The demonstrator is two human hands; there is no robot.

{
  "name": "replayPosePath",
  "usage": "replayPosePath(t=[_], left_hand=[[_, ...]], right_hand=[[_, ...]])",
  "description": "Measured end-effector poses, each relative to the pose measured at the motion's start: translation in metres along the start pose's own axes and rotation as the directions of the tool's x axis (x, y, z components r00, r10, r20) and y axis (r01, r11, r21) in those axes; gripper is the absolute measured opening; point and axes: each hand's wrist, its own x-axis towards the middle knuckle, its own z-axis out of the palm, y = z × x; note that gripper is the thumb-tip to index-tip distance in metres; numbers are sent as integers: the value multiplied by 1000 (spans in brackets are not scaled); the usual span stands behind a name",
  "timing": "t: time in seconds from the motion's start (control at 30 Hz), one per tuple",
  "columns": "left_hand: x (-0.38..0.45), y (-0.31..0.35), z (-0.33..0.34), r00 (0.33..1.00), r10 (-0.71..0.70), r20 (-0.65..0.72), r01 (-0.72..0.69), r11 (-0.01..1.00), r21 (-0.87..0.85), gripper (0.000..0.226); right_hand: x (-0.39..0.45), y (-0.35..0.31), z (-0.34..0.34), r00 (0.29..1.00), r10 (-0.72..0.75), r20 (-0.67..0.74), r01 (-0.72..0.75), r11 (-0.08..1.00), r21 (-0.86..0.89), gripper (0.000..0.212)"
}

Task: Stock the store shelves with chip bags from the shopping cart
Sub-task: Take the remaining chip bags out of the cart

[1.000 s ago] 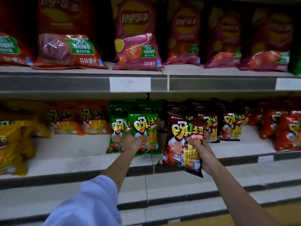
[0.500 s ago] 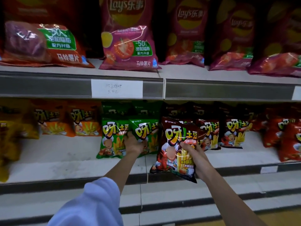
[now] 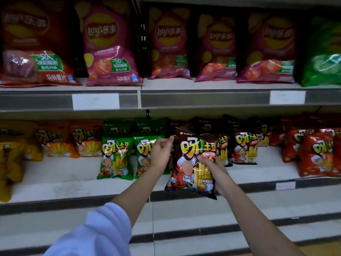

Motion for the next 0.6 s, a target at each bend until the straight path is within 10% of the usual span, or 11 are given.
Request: replayPosePath(t=[0.3,0.6], left_hand=[[-92,9,90,902,-134,410,136,990,24,98],[-127,4,186,878,-120,463,133,991,4,85]], right_hand=[[-40,-25,-102,999,-25,49,26,1000,-16,56],[-59,-40,-196,998,-42,48,44,998,-48,70]])
